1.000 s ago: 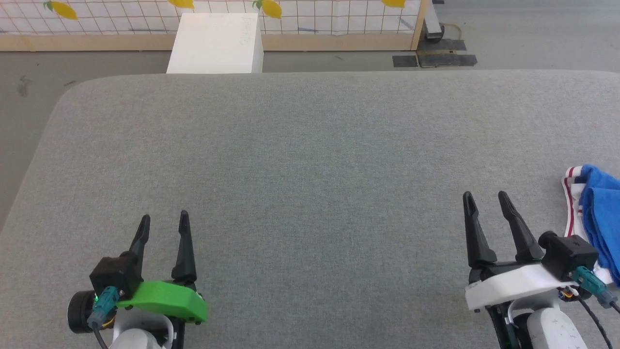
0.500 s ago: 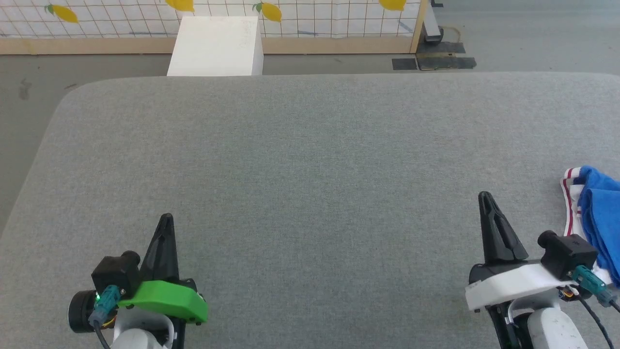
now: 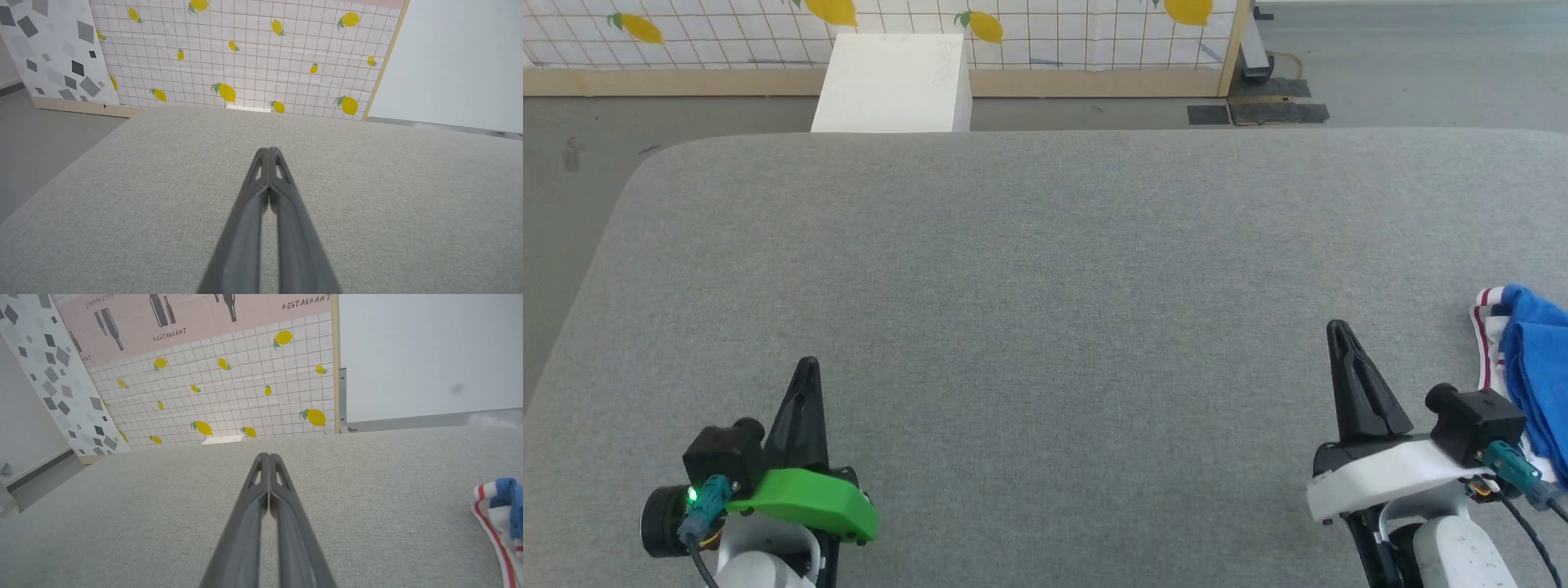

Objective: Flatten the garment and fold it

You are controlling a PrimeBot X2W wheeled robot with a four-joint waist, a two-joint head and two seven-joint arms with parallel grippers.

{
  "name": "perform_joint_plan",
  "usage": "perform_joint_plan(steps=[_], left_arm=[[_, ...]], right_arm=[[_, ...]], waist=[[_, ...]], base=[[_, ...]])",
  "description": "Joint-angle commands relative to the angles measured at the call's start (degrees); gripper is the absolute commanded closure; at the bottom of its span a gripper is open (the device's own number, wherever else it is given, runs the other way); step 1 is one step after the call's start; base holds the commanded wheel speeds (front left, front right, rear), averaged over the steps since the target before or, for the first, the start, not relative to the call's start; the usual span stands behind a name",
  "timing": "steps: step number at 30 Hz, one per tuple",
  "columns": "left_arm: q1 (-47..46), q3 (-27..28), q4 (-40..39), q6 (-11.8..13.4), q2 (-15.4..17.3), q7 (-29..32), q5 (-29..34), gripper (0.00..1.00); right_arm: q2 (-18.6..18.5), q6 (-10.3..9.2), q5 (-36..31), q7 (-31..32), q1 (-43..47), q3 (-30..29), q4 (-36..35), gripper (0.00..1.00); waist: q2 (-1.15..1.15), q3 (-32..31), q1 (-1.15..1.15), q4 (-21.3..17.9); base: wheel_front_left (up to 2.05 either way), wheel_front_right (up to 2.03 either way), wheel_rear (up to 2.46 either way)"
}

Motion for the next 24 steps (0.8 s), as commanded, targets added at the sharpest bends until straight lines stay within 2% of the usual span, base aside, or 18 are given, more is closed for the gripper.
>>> perform_joint_plan(steps=[1, 24], left_arm=[[0.57, 0.28, -0.32, -0.22, -0.37, 0.40, 1.23, 1.00], [1.16, 1.14, -1.86, -0.47, -1.47, 3.01, 4.29, 1.00]], right_arm=[[0.01, -0.01, -0.72, 0.39, 0.98, -0.07, -0.52, 1.00], [0.01, -0.03, -3.49, 3.05, 1.99, -0.21, -2.59, 1.00]], waist=[[0.00, -0.06, 0.00, 0.05], [0.00, -0.91, 0.00, 0.60]], base=[[0.00, 0.00, 0.00], [0.00, 0.00, 0.00]])
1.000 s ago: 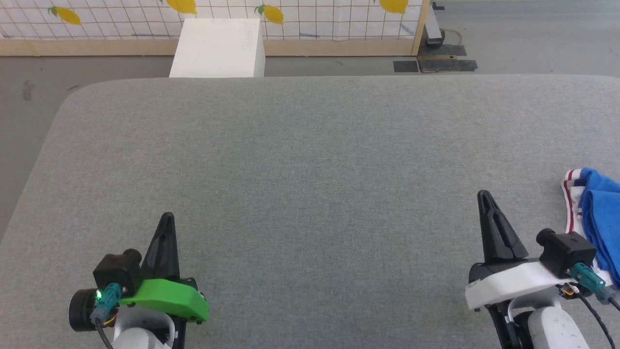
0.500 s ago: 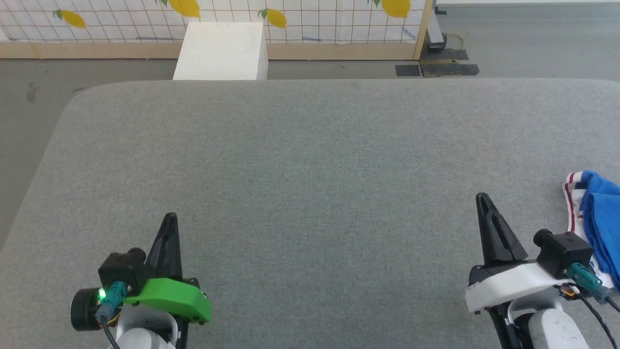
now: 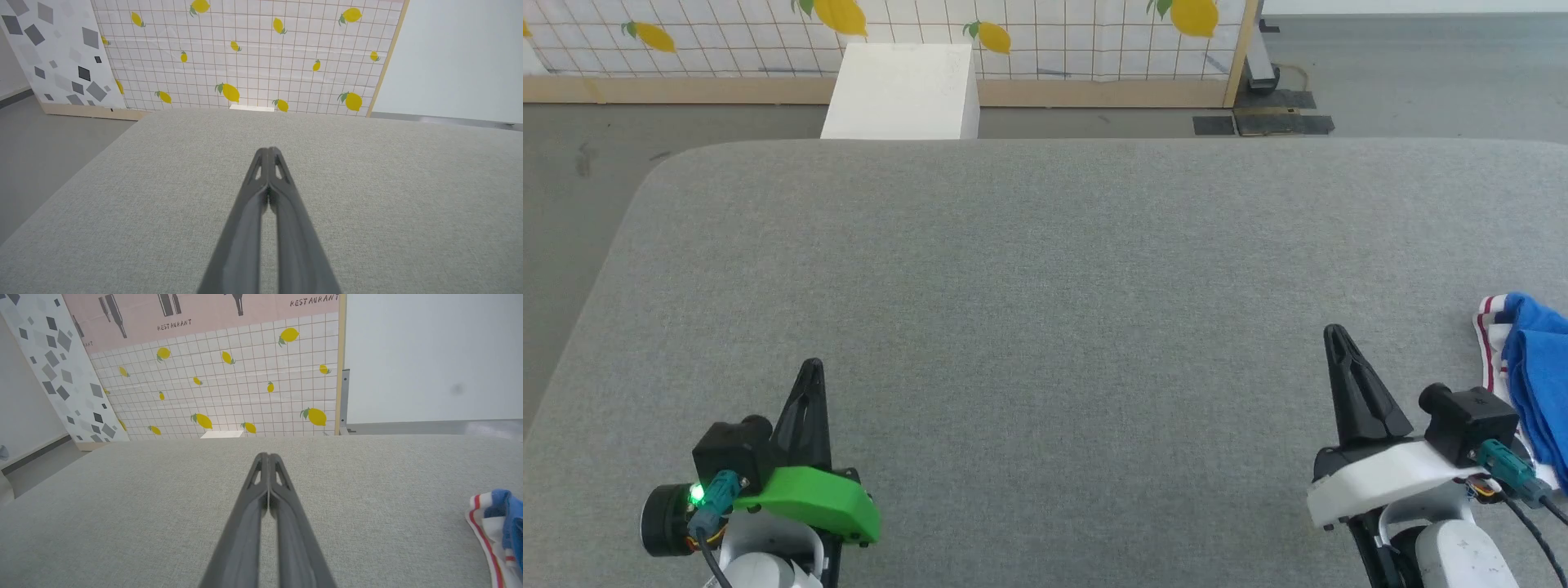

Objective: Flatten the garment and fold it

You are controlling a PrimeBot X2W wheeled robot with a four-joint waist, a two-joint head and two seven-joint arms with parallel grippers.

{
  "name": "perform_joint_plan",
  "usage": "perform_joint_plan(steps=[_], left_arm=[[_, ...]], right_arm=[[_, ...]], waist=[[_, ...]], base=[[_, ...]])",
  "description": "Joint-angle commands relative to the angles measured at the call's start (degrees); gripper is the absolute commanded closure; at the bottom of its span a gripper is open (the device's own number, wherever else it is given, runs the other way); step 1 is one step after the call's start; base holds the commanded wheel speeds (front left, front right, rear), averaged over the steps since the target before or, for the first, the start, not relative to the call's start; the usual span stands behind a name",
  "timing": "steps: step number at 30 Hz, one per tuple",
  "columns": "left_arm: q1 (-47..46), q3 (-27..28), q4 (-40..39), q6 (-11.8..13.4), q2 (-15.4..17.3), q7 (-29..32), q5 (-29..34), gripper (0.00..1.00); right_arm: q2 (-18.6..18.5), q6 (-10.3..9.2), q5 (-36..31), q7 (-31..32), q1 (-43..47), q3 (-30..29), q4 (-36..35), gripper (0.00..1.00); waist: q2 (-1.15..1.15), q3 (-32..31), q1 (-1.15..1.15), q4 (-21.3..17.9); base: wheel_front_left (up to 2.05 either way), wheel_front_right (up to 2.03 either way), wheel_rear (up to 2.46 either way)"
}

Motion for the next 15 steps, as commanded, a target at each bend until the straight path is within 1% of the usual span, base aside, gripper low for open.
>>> perform_joint_plan(steps=[1, 15], left_arm=[[0.65, 0.24, -0.33, -0.20, -0.46, 0.34, 1.01, 1.00], [1.02, 0.75, -1.26, -0.36, -1.13, 1.92, 2.86, 1.00]], right_arm=[[0.01, -0.03, -0.76, 0.34, 1.07, -0.06, -0.54, 1.00], [0.01, -0.04, -2.44, 1.95, 1.68, -0.15, -1.80, 1.00]], waist=[[0.00, -0.06, 0.00, 0.04], [0.00, -0.57, 0.00, 0.38]], base=[[0.00, 0.00, 0.00], [0.00, 0.00, 0.00]])
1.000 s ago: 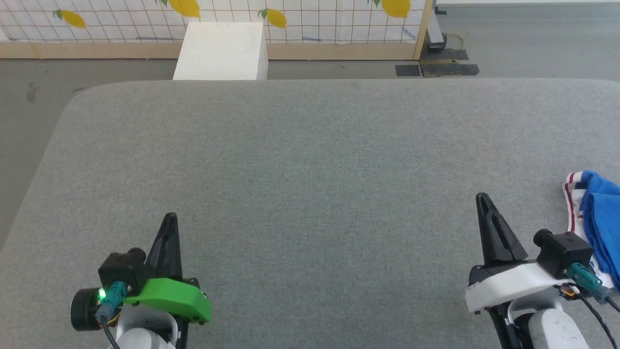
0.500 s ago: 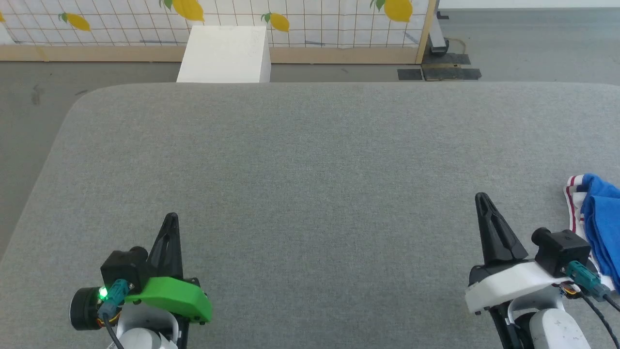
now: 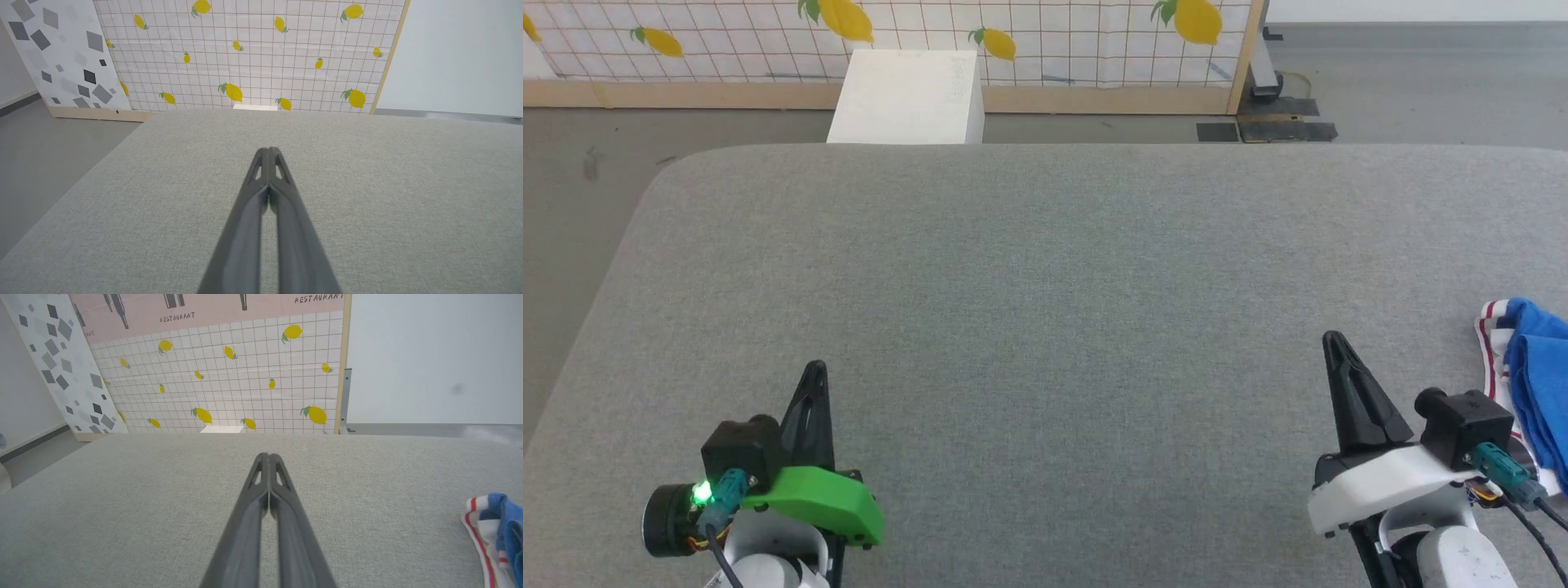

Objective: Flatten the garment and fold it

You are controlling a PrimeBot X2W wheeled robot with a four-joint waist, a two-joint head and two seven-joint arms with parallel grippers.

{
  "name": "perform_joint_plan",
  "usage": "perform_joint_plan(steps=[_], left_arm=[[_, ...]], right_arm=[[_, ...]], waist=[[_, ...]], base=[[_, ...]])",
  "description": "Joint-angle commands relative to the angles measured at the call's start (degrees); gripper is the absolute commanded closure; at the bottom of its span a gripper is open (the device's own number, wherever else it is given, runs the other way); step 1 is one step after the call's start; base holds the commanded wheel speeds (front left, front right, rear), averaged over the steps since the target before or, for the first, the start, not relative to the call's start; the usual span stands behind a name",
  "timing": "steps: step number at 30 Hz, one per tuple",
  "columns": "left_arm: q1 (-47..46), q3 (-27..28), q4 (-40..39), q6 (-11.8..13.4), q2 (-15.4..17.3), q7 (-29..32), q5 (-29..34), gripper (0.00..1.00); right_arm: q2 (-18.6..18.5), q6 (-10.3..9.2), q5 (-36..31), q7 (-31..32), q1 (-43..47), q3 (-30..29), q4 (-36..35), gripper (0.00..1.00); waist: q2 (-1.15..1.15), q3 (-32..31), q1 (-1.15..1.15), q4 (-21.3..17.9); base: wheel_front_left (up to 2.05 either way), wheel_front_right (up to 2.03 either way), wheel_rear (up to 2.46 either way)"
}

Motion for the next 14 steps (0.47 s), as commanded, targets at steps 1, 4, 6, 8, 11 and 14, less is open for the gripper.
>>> perform_joint_plan(steps=[1, 4, 6, 8, 11, 14], left_arm=[[0.66, 0.23, -0.47, -0.32, -0.38, 0.34, 0.67, 1.00], [0.73, 0.34, -0.66, -0.36, -0.52, 0.67, 1.05, 1.00], [0.79, 0.41, -0.79, -0.38, -0.61, 0.90, 1.32, 1.00], [0.84, 0.49, -0.93, -0.40, -0.71, 1.12, 1.59, 1.00], [0.92, 0.60, -1.13, -0.43, -0.86, 1.48, 2.00, 1.00], [0.99, 0.71, -1.33, -0.47, -0.99, 1.80, 2.38, 1.00]], right_arm=[[0.01, -0.04, -0.69, 0.55, 0.71, -0.05, -0.54, 1.00], [0.01, -0.04, -1.03, 0.89, 0.84, -0.07, -0.80, 1.00], [0.01, -0.04, -1.27, 1.12, 0.92, -0.08, -0.98, 1.00], [0.02, -0.04, -1.51, 1.35, 1.01, -0.09, -1.16, 1.00], [0.02, -0.04, -1.89, 1.70, 1.15, -0.11, -1.44, 1.00], [0.02, -0.05, -2.24, 2.04, 1.27, -0.13, -1.70, 1.00]], waist=[[0.00, -0.06, 0.00, 0.05], [0.00, -0.17, 0.00, 0.12], [0.00, -0.24, 0.00, 0.16], [0.00, -0.31, 0.00, 0.21], [0.00, -0.43, 0.00, 0.29], [0.00, -0.53, 0.00, 0.36]], base=[[0.00, 0.00, 0.00], [0.00, 0.00, 0.00], [0.00, 0.00, 0.00], [0.00, 0.00, 0.00], [0.00, 0.00, 0.00], [0.00, 0.00, 0.00]])
